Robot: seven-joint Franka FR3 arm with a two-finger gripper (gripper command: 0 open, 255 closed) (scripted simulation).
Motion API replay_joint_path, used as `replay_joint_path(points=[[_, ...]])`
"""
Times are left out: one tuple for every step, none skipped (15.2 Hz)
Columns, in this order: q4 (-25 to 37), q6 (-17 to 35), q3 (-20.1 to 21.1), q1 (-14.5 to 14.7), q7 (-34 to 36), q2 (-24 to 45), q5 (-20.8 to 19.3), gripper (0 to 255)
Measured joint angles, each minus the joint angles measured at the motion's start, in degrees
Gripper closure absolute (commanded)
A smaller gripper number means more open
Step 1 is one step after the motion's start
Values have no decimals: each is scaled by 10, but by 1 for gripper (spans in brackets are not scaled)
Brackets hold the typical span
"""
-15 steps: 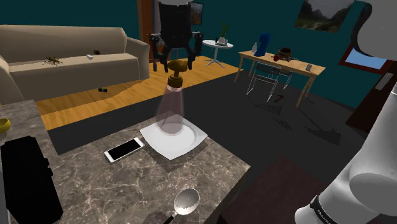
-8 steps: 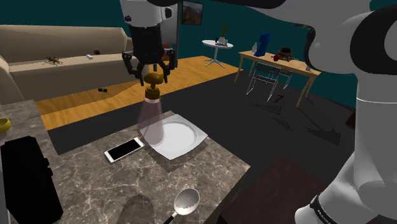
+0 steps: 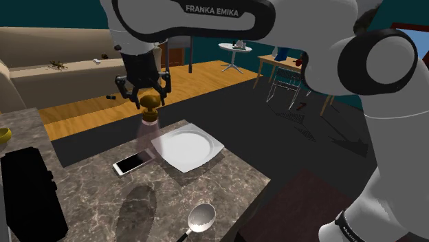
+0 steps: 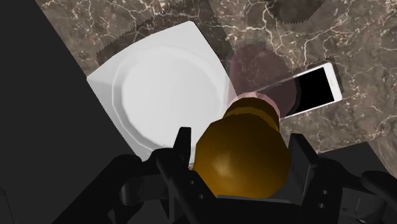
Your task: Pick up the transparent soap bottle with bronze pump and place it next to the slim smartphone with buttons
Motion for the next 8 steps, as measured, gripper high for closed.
replay_joint_path(points=[[-7, 7, 0, -1, 2, 1, 0, 255], [-17, 14, 0, -4, 4, -1, 0, 255], [-35, 27, 2, -11, 7, -6, 2, 255], [-44, 35, 2, -14, 9, -6, 2, 255], [-53, 42, 2, -16, 11, -7, 2, 255], [-64, 51, 2, -20, 13, -8, 2, 255], [-72, 59, 2, -21, 16, -8, 2, 255], [-75, 62, 2, -22, 17, -7, 1, 255]])
